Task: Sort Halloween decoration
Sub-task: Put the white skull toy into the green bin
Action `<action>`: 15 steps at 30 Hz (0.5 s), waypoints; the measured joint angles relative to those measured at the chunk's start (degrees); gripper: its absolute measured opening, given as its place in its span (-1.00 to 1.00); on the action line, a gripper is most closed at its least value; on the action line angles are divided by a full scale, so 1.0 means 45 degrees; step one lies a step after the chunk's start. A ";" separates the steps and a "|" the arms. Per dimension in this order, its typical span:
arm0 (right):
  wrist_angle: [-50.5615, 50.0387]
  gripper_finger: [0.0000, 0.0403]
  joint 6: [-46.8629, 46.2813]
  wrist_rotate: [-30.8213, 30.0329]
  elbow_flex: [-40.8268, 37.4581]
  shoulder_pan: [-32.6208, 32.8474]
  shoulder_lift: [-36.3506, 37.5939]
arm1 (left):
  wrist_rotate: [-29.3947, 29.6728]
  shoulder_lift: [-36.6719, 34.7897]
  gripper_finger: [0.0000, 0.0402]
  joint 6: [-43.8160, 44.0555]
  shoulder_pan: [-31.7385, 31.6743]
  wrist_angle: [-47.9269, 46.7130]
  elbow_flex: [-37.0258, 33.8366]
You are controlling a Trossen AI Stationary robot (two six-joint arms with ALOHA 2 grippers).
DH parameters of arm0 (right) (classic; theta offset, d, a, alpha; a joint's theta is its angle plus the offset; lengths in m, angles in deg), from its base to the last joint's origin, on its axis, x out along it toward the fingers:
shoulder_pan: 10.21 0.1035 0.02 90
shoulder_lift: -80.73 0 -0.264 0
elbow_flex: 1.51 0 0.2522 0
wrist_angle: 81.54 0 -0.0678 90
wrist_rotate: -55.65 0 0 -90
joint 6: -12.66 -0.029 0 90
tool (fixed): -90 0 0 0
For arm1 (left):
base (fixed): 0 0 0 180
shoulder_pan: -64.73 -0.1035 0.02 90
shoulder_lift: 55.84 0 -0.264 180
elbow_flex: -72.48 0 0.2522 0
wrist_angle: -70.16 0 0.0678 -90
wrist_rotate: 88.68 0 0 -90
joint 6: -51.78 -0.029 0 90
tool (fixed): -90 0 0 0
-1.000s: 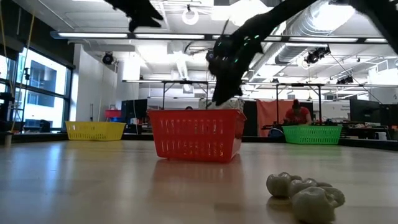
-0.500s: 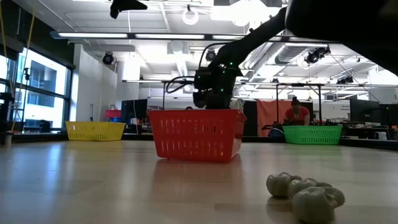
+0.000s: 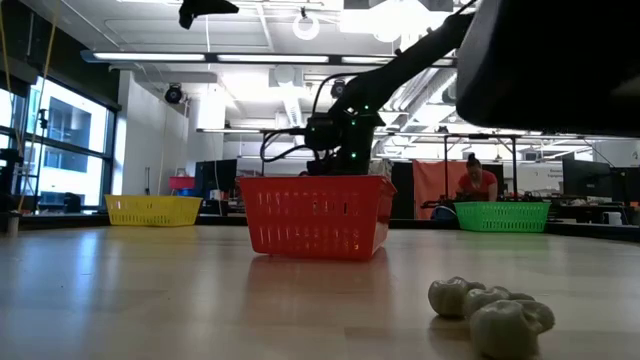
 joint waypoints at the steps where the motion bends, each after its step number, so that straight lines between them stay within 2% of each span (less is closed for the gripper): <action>1: 0.0000 -0.28 -0.0002 0.0000 0.0000 -0.0002 -0.0002 | 0.0004 0.0000 -0.27 0.0000 0.0000 0.0000 0.0000; 5: 0.0000 -0.34 0.0005 -0.0295 0.0000 0.0026 -0.0007 | 0.0001 0.0000 -0.27 -0.0001 0.0000 0.0000 0.0000; 13: -0.0085 -0.69 -0.0427 -0.0594 0.0000 0.0036 -0.0017 | 0.0004 -0.0102 -0.27 0.0311 0.0000 -0.0050 0.0000; 15: -0.0192 -0.72 -0.0420 -0.0580 0.0000 0.0023 -0.0017 | 0.0005 -0.0097 -0.27 0.0311 0.0000 -0.0063 0.0000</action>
